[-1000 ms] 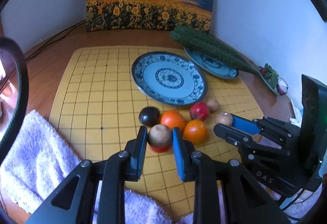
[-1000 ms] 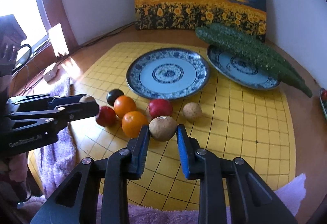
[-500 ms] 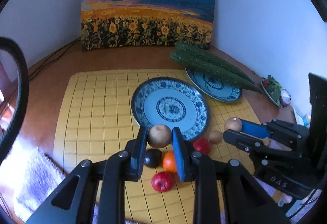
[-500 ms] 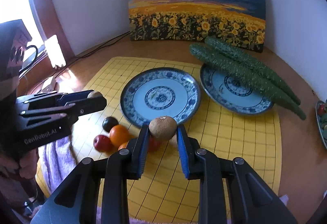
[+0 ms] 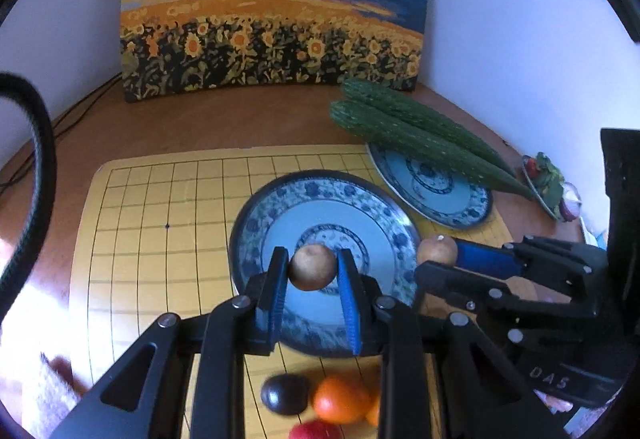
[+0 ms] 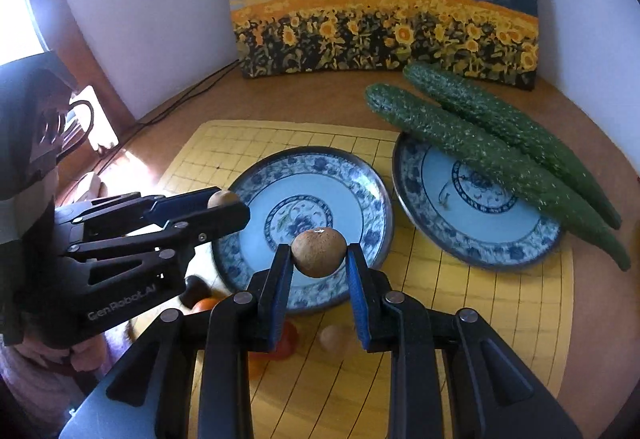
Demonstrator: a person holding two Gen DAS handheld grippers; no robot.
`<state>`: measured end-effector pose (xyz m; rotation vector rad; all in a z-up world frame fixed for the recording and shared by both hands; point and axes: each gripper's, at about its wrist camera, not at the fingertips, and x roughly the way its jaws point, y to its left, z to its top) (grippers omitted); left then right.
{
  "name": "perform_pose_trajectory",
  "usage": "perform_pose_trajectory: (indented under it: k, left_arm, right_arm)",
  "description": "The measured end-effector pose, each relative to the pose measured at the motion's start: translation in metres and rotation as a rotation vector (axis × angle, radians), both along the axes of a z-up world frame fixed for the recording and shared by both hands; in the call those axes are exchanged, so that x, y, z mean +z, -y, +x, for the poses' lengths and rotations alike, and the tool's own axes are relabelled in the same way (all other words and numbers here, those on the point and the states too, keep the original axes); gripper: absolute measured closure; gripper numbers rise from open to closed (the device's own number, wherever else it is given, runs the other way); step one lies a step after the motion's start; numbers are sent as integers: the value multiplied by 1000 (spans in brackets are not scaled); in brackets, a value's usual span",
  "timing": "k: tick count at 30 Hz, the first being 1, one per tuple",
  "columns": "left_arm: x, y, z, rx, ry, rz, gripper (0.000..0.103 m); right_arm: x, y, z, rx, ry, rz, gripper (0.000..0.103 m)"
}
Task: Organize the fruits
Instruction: 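Lift the potato with the right tool and carry it over the empty plate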
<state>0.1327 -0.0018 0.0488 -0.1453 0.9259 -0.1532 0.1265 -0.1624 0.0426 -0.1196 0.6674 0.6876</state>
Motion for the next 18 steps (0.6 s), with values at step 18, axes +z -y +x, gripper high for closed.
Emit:
perform_pose_trajectory:
  k: [18]
  left_arm:
    - [-27, -4, 32, 40, -47, 17, 77]
  right_arm:
    - [-12, -23, 36, -17, 16, 6, 75]
